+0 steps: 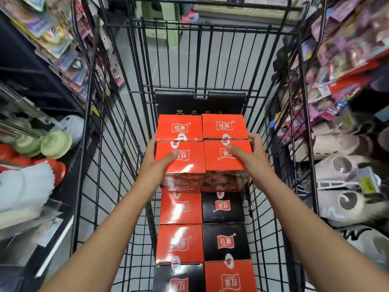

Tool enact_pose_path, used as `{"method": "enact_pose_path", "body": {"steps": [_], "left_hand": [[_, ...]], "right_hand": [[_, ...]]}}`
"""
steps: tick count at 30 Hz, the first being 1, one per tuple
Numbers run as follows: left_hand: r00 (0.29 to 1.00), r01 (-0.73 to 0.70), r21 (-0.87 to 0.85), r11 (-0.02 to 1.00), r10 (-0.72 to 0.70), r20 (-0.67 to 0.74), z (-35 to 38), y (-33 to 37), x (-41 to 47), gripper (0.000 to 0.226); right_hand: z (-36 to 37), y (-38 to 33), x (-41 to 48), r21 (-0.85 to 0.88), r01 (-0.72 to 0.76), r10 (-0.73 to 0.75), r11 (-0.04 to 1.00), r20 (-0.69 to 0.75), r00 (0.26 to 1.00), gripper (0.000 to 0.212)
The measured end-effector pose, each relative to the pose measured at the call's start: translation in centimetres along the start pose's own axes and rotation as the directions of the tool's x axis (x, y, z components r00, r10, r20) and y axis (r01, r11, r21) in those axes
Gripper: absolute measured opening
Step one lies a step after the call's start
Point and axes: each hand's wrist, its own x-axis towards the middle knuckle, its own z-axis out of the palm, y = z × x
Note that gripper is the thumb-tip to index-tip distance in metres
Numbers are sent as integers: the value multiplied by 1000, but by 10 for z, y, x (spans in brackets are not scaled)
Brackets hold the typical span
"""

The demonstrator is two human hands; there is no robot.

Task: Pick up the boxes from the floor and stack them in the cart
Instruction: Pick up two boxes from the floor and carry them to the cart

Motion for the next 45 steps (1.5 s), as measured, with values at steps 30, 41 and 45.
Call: {"method": "enact_pose_path", "body": {"steps": [30,41,45], "left_hand": [[953,-165,348,923,240,-186,-33,83,-109,74],[744,363,807,466,375,-552,-170,87,-338,73],[629,595,715,367,342,-698,-216,64,-436,70]], "right_hand": [[52,-77,-81,-458,233,-294,858,-66,954,53],[225,-111,-271,-401,749,-297,528,739,605,51],[273,-109,-340,-307,912,-224,274,901,371,52]]}}
